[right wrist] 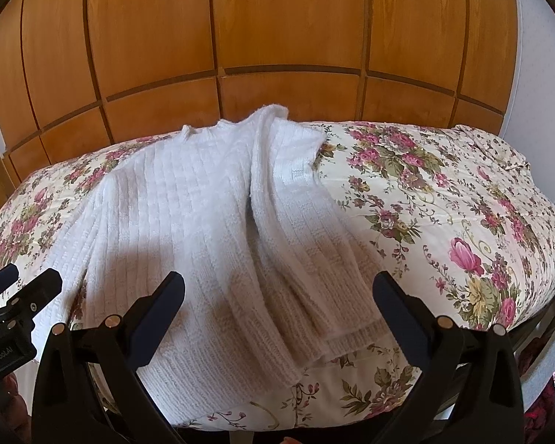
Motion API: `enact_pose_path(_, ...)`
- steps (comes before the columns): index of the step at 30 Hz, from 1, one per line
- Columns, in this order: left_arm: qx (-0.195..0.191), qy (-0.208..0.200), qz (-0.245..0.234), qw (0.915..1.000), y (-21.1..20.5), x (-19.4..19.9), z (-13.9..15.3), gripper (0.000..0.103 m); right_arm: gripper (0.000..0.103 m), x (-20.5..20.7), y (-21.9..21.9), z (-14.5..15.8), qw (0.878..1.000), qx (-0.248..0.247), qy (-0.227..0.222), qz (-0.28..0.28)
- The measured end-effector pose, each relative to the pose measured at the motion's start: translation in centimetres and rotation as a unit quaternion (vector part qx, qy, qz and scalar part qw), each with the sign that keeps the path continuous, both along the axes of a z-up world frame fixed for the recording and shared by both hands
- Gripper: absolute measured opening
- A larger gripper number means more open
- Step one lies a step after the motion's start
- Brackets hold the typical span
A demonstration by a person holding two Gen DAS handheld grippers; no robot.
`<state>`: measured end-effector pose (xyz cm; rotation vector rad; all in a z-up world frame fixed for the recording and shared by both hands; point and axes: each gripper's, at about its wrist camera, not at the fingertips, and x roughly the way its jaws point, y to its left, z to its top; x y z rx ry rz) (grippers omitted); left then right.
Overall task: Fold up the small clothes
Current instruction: 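Grasp the sweater sleeve with the left gripper and lift it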
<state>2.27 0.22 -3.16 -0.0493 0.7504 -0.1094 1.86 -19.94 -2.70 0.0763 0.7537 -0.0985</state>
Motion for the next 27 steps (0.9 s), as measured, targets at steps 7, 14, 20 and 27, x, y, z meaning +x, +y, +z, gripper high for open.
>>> enact_pose_path(7,-0.047,0.052,-0.030,0.9971,0.9,1.2,-1.2,0.100,0.101,0.1,0.1,-0.3,1.000,-0.001,0.001,0.001)
enact_pose_path(14,-0.103,0.052,0.006,0.9933,4.9,1.8,-2.9,0.100,0.101,0.4,-1.0,-0.9,0.998,0.046,-0.024,0.023)
enact_pose_path(20,-0.036,-0.005,0.067,0.9971,10.2,1.2,-3.9,0.100,0.101,1.0,-2.2,-2.3,0.998,0.061,-0.006,0.009)
enact_pose_path(27,-0.060,0.053,0.092,0.9925,15.7,0.9,-7.6,0.075,0.101,1.0,-2.2,-2.6,0.999,0.050,-0.009,0.009)
